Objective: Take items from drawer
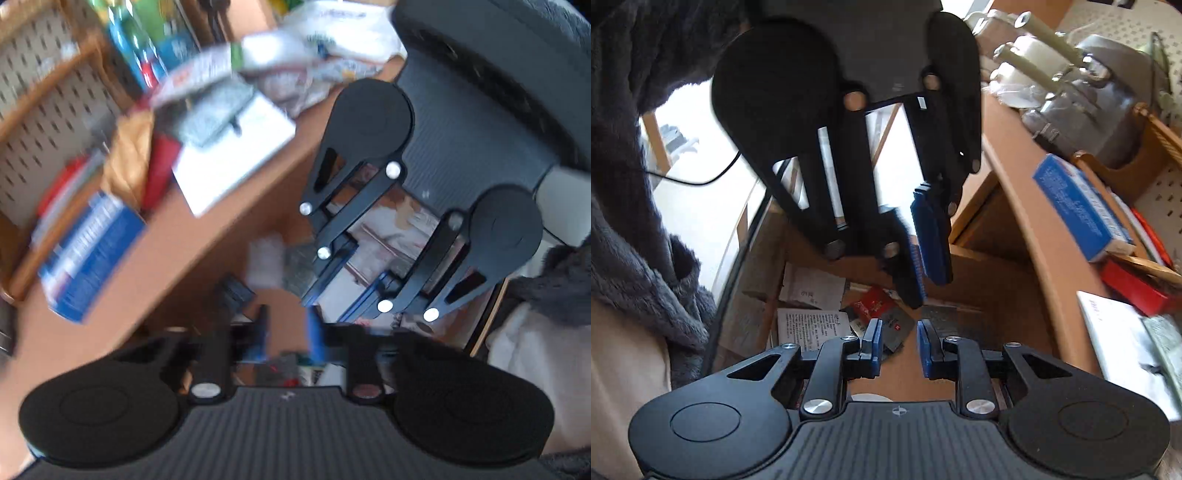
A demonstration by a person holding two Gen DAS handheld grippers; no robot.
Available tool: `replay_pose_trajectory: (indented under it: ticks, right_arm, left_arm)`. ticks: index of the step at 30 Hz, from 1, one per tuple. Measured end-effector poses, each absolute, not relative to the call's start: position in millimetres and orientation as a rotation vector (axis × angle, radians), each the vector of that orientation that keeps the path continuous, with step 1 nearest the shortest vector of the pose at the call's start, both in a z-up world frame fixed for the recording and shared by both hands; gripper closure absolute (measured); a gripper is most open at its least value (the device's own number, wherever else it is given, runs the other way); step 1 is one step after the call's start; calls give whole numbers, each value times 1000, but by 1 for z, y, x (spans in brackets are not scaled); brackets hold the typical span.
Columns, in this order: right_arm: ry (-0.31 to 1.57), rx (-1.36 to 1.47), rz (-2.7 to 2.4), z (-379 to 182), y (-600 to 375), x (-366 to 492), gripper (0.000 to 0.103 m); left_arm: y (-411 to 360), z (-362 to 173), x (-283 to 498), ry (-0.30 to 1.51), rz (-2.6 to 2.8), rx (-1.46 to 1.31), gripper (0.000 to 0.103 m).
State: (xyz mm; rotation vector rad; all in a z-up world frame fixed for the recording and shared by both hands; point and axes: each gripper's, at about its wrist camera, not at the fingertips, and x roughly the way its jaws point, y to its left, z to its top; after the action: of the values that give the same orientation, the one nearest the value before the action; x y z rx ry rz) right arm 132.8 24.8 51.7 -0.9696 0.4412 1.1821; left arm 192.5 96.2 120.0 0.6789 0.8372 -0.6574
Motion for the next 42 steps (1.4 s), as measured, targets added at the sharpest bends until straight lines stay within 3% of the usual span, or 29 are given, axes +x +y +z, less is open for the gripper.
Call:
replay_pose_trajectory:
  ticks: [2, 5, 9, 13, 15, 18, 20, 24, 30, 33, 34, 35, 38, 42]
  right_arm:
    - [403, -1028, 1185, 36, 31, 135, 90]
    - [409, -1027, 1212, 19, 35, 142, 101]
    - [400, -1090, 1273, -12, 41, 150, 103]
    - [332, -1162, 1251, -43, 53, 156, 102]
    - [295, -1162, 1247, -50, 57, 159, 98]
    - [318, -1142, 1301, -54, 64, 164, 96]
    - [331, -1127, 1346, -57, 68, 164, 81]
    - [322, -1142, 1354, -66, 76, 162, 68]
    - [378, -1112, 1352, -78, 85, 172, 67]
    - [413, -1095, 1324, -80, 87, 176, 73]
    - [425, -1091, 1311, -80, 87, 178, 89]
    - [436, -1094, 1304, -80, 87, 179, 93]
    - [469, -1054, 1293, -73, 85, 183, 101]
    - [511, -965, 1310, -50, 75, 187, 103]
  left_arm:
    - [100, 108, 199, 847, -679, 734, 99]
    - [106, 92, 211, 869, -742, 780, 99]
    - [111, 68, 227, 948, -788, 828, 99]
    - [117, 54, 230, 986, -831, 869, 90]
    - [119, 49, 229, 993, -831, 903, 89]
    - [125, 46, 226, 1019, -871, 898, 67]
    - [126, 45, 225, 1022, -869, 897, 67]
    - [128, 45, 227, 1048, -875, 860, 67]
    - [128, 40, 228, 1059, -880, 856, 64]
    - [132, 42, 227, 1055, -876, 836, 64]
    - [133, 43, 227, 1054, -874, 831, 64]
    - [135, 44, 227, 1052, -871, 831, 64]
    - [138, 46, 226, 1044, -861, 833, 58]
    - [135, 40, 226, 1028, -848, 837, 53]
